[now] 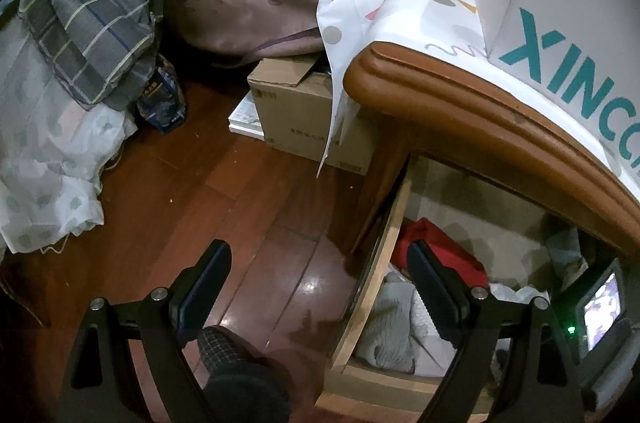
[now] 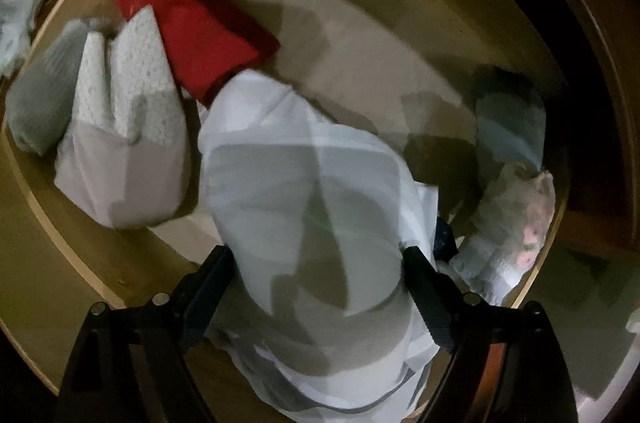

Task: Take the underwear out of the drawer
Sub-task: 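Reach the right tool into the drawer and grasp the white stocking, then reach the left tool to the grey ribbed sock while the right tool holds the white stocking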

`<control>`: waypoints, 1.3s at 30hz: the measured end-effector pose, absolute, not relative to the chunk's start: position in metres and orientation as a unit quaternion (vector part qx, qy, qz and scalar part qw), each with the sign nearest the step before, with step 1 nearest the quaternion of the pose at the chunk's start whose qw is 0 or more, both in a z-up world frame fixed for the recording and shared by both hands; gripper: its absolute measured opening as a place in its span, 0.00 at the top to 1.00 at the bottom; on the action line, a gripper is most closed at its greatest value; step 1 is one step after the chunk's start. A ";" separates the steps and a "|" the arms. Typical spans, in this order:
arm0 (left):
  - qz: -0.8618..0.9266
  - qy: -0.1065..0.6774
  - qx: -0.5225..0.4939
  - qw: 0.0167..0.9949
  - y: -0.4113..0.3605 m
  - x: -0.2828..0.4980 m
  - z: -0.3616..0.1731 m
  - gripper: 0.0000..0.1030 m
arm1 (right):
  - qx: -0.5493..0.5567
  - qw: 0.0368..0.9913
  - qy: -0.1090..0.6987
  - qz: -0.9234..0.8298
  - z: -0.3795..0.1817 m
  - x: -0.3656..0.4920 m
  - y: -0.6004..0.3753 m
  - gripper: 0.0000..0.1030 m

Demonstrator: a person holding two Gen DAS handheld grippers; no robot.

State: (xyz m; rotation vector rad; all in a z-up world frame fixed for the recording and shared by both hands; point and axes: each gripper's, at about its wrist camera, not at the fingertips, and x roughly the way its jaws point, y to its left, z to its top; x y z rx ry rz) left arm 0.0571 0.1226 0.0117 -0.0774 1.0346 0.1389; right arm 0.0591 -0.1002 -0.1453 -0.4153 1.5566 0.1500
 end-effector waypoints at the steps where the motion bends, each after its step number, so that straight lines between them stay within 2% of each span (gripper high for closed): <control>1: 0.066 0.495 -0.037 0.866 0.122 0.058 0.011 0.15 | -0.183 0.693 0.694 0.068 -0.144 0.058 -0.102 0.29; 2: 0.065 0.495 -0.038 0.865 0.120 0.058 0.011 0.15 | -0.175 0.696 0.693 0.072 -0.141 0.057 -0.106 0.45; 5: 0.057 0.499 -0.040 0.864 0.116 0.060 0.010 0.15 | -0.154 0.708 0.685 0.078 -0.135 0.051 -0.117 0.62; 8: 0.052 0.498 -0.027 0.865 0.111 0.059 0.010 0.15 | -0.129 0.738 0.658 0.084 -0.122 0.040 -0.126 0.71; 14: 0.041 0.506 -0.031 0.861 0.107 0.060 0.005 0.15 | -0.059 0.799 0.594 0.070 -0.093 0.018 -0.141 0.82; 23: -0.021 0.546 -0.054 0.836 0.090 0.062 -0.012 0.15 | 0.070 0.855 0.513 0.021 -0.069 0.001 -0.183 0.86; 32: -0.053 0.601 -0.046 0.796 0.060 0.060 -0.032 0.15 | 0.137 0.839 0.525 0.041 -0.073 0.002 -0.203 0.86; 35: -0.044 0.622 -0.045 0.781 0.053 0.061 -0.044 0.17 | 0.136 0.837 0.527 0.046 -0.071 -0.001 -0.204 0.86; 39: -0.038 0.647 -0.043 0.761 0.051 0.062 -0.058 0.26 | 0.145 0.835 0.528 0.048 -0.071 -0.001 -0.209 0.86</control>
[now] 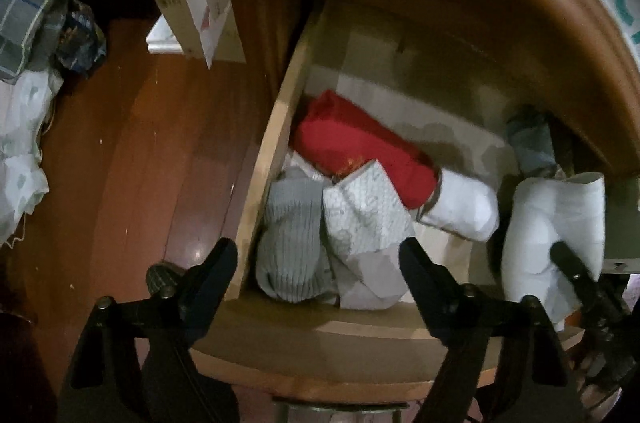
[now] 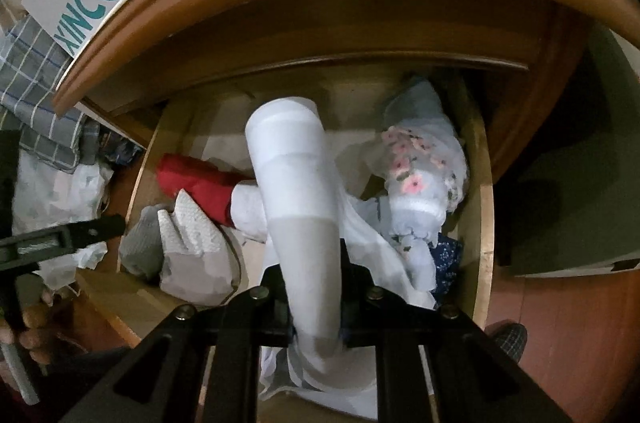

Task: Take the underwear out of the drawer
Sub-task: 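Reach the left tool to the grey ribbed sock while the right tool holds the white stocking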

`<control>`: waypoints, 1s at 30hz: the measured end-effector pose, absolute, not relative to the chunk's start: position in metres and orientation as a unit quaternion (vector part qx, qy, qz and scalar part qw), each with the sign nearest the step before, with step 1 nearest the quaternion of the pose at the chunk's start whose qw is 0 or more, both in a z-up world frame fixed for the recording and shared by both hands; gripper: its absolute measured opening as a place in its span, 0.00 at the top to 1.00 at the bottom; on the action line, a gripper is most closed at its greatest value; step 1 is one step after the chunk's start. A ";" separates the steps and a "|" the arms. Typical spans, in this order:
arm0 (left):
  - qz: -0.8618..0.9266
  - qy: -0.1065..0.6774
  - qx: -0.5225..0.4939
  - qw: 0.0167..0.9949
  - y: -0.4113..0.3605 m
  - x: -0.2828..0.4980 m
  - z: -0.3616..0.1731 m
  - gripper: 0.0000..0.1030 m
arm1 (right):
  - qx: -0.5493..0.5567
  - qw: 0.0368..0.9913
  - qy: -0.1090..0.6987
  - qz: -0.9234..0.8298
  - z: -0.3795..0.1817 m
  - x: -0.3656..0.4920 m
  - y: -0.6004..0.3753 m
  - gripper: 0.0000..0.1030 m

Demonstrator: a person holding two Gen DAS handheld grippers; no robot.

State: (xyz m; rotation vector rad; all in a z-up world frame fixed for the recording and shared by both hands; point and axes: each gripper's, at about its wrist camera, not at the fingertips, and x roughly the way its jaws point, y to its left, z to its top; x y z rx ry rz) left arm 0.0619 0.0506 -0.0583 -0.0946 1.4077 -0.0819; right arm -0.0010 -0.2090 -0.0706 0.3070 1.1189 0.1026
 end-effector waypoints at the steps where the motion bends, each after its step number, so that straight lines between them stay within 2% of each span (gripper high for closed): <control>1: -0.036 0.652 -0.044 0.756 0.050 0.063 -0.061 0.27 | 0.148 0.834 0.529 0.049 -0.068 -0.003 -0.214 0.86; 2: -0.033 0.656 -0.040 0.753 0.050 0.064 -0.065 0.32 | 0.151 0.833 0.530 0.050 -0.070 -0.002 -0.214 0.86; 6: -0.025 0.661 -0.021 0.750 0.047 0.071 -0.070 0.34 | 0.162 0.829 0.532 0.049 -0.073 0.000 -0.216 0.86; 11: -0.027 0.676 -0.011 0.736 0.043 0.076 -0.082 0.52 | 0.164 0.826 0.537 0.056 -0.076 0.002 -0.214 0.86; 23: -0.008 0.697 0.022 0.717 0.036 0.080 -0.104 0.54 | 0.166 0.821 0.542 0.062 -0.075 0.002 -0.214 0.86; 24: -0.007 0.696 0.021 0.718 0.036 0.079 -0.105 0.57 | 0.166 0.821 0.542 0.062 -0.075 0.002 -0.215 0.86; 25: -0.005 0.693 0.024 0.720 0.035 0.079 -0.105 0.64 | 0.166 0.821 0.543 0.063 -0.075 0.002 -0.215 0.86; 26: -0.003 0.693 0.027 0.721 0.035 0.078 -0.104 0.79 | 0.166 0.820 0.543 0.063 -0.076 0.002 -0.215 0.86; 30: -0.007 0.686 0.007 0.727 0.040 0.076 -0.095 0.83 | 0.169 0.819 0.544 0.064 -0.076 0.003 -0.217 0.86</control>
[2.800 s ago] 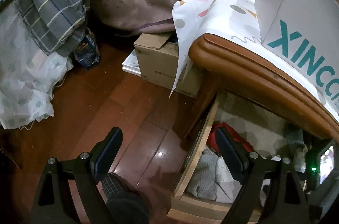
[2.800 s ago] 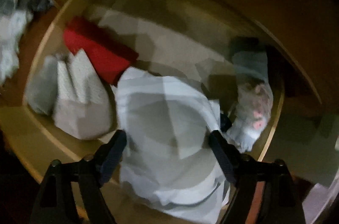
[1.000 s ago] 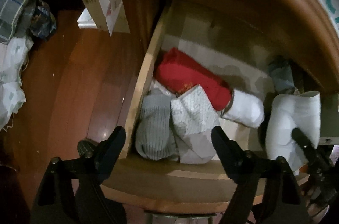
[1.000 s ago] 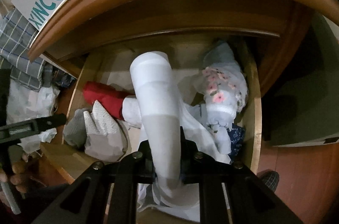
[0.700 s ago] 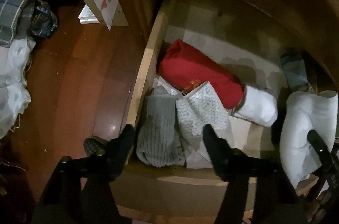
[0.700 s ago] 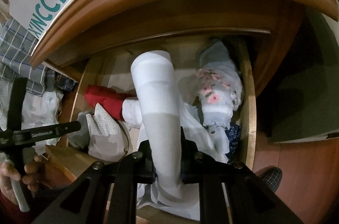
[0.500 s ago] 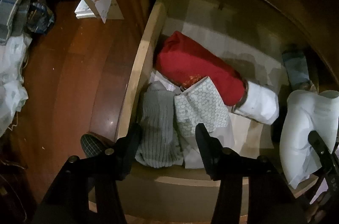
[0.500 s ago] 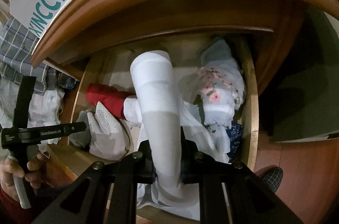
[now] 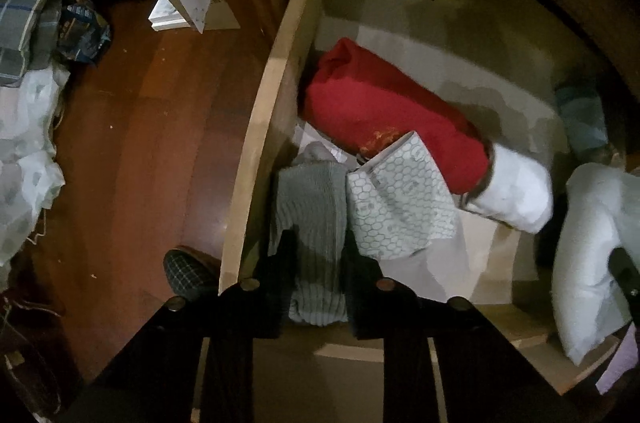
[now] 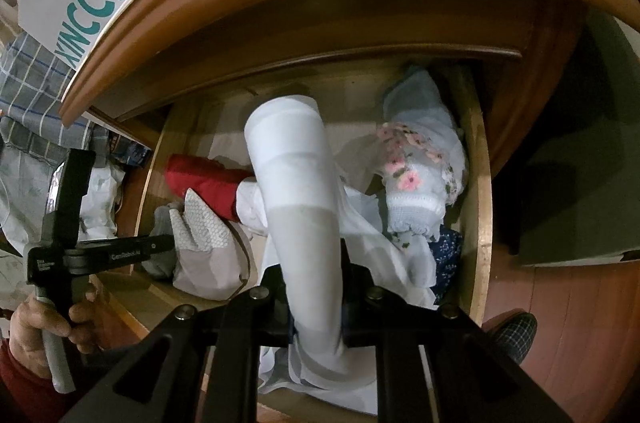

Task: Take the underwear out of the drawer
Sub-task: 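Reach the left tool to the grey ribbed sock while the right tool holds the white stocking, then close the left tool on the grey sock and lift it from the drawer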

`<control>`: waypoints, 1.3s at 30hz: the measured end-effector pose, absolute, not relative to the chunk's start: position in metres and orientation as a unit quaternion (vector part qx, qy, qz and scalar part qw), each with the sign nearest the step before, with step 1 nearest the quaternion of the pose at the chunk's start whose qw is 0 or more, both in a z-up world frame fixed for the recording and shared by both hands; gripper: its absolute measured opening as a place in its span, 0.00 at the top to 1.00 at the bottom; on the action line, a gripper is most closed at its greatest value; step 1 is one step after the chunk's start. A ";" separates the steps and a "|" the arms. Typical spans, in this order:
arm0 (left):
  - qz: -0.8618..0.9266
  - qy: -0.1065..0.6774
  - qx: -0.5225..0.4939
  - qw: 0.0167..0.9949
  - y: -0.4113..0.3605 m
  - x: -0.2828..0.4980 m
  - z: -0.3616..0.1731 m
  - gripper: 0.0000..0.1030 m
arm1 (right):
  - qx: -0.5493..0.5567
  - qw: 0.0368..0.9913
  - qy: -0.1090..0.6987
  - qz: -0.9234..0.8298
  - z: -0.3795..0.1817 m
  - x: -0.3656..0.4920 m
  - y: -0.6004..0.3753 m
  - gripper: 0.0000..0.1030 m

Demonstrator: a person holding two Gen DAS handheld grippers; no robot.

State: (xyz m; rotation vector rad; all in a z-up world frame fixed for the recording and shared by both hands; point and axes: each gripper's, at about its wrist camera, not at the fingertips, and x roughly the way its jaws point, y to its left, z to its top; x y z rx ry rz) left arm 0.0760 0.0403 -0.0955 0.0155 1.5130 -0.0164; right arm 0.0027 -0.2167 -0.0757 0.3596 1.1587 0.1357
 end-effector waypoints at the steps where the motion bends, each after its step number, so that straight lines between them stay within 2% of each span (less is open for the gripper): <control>1: -0.009 0.683 0.002 0.730 0.043 0.075 -0.091 0.83 | 0.170 0.819 0.544 0.064 -0.076 0.003 -0.217 0.86; 9: -0.059 0.650 -0.016 0.758 0.032 0.068 -0.044 0.83 | 0.173 0.819 0.544 0.064 -0.076 0.001 -0.218 0.86; 16: -0.074 0.665 0.005 0.743 0.008 0.077 -0.074 0.80 | 0.179 0.816 0.546 0.062 -0.077 0.002 -0.219 0.86; 17: -0.072 0.665 0.007 0.743 0.011 0.079 -0.077 0.75 | 0.180 0.816 0.546 0.062 -0.076 0.002 -0.220 0.86; 19: -0.069 0.662 0.012 0.746 0.010 0.082 -0.079 0.71 | 0.180 0.815 0.547 0.062 -0.077 0.002 -0.219 0.86; 21: -0.056 0.666 0.015 0.744 0.010 0.082 -0.083 0.57 | 0.179 0.815 0.548 0.063 -0.077 0.002 -0.219 0.86; 22: -0.047 0.669 0.020 0.742 0.012 0.082 -0.087 0.54 | 0.178 0.815 0.548 0.063 -0.077 0.002 -0.219 0.86; 26: -0.035 0.677 0.026 0.735 0.016 0.079 -0.101 0.57 | 0.177 0.815 0.548 0.064 -0.077 0.003 -0.218 0.86; 27: -0.031 0.680 0.025 0.732 0.018 0.079 -0.105 0.67 | 0.177 0.815 0.548 0.064 -0.077 0.003 -0.218 0.86; 30: -0.035 0.680 0.007 0.732 0.024 0.078 -0.103 0.72 | 0.177 0.815 0.549 0.064 -0.078 0.003 -0.218 0.86; 39: -0.058 0.646 0.007 0.761 0.026 0.066 -0.053 0.75 | 0.175 0.816 0.547 0.067 -0.078 0.002 -0.218 0.86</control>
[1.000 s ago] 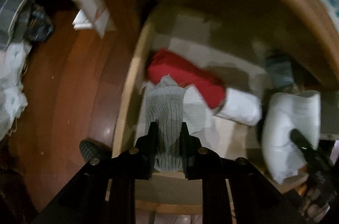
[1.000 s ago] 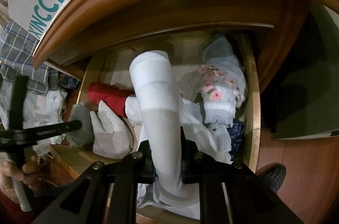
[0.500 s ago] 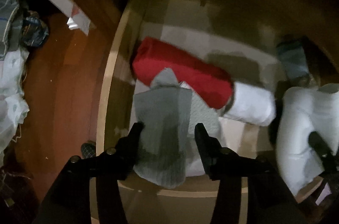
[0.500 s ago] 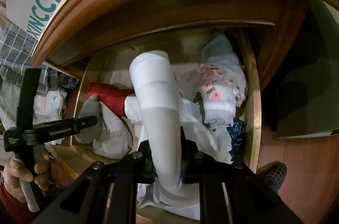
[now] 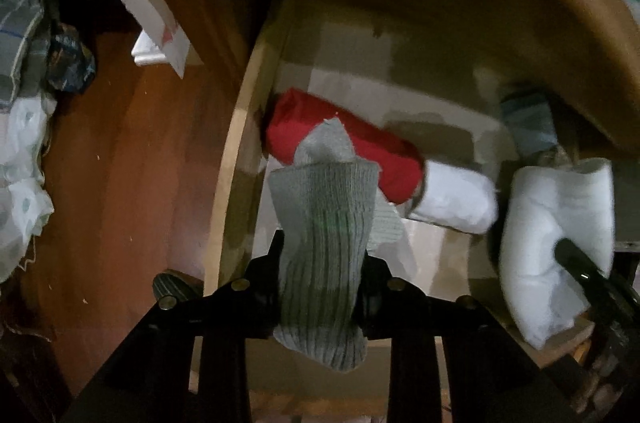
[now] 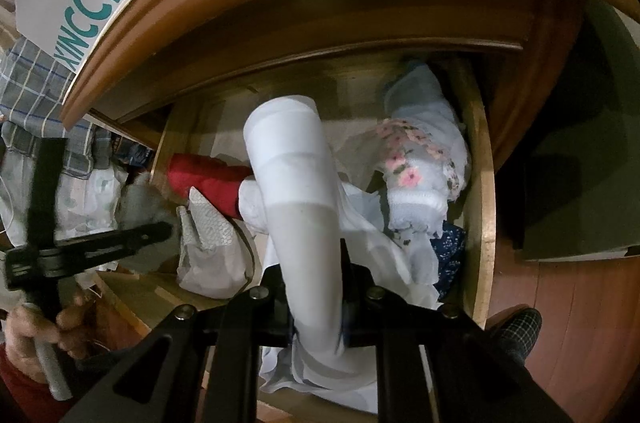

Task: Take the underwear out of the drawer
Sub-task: 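Close the left tool on the grey sock and lift it from the drawer, then carry the grey sock in the left tool over the white box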

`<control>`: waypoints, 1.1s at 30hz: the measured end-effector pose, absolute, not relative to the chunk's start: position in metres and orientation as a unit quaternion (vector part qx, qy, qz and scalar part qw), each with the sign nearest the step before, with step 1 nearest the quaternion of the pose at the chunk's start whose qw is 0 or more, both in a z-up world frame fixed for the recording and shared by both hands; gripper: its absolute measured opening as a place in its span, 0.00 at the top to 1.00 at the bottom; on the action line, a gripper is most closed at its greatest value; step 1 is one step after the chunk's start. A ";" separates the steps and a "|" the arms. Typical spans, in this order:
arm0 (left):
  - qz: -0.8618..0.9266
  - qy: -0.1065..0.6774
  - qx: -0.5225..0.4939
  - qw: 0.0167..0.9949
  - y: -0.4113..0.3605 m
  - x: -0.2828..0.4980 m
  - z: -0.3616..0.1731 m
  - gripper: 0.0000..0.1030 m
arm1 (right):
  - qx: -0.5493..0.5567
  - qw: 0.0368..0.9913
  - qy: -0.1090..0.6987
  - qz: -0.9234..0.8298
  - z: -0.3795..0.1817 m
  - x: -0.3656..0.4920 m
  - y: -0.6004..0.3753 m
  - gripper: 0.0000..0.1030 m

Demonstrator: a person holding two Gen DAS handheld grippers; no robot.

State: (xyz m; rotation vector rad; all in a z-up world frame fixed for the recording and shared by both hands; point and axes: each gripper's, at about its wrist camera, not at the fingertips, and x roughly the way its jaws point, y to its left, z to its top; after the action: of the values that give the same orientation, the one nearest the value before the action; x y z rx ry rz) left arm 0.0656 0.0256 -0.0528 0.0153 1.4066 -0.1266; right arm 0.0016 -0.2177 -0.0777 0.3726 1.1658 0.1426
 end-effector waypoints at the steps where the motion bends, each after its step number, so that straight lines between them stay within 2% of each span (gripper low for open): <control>1: -0.061 0.641 0.008 0.765 0.025 0.063 -0.044 0.75 | 0.175 0.816 0.547 0.067 -0.078 0.001 -0.217 0.86; 19: -0.087 0.539 0.014 0.838 0.047 0.030 0.096 0.75 | 0.142 0.834 0.532 0.036 -0.070 0.000 -0.214 0.86; 33: -0.089 0.448 0.018 0.890 0.059 0.051 0.198 0.75 | 0.118 0.841 0.528 0.000 -0.069 -0.001 -0.217 0.86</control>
State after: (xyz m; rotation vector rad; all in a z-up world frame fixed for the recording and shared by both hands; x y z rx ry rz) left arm 0.0510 0.0587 0.1980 0.0365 0.9299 -0.1853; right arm -0.0008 -0.2165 -0.0687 0.2501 1.1154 -0.0009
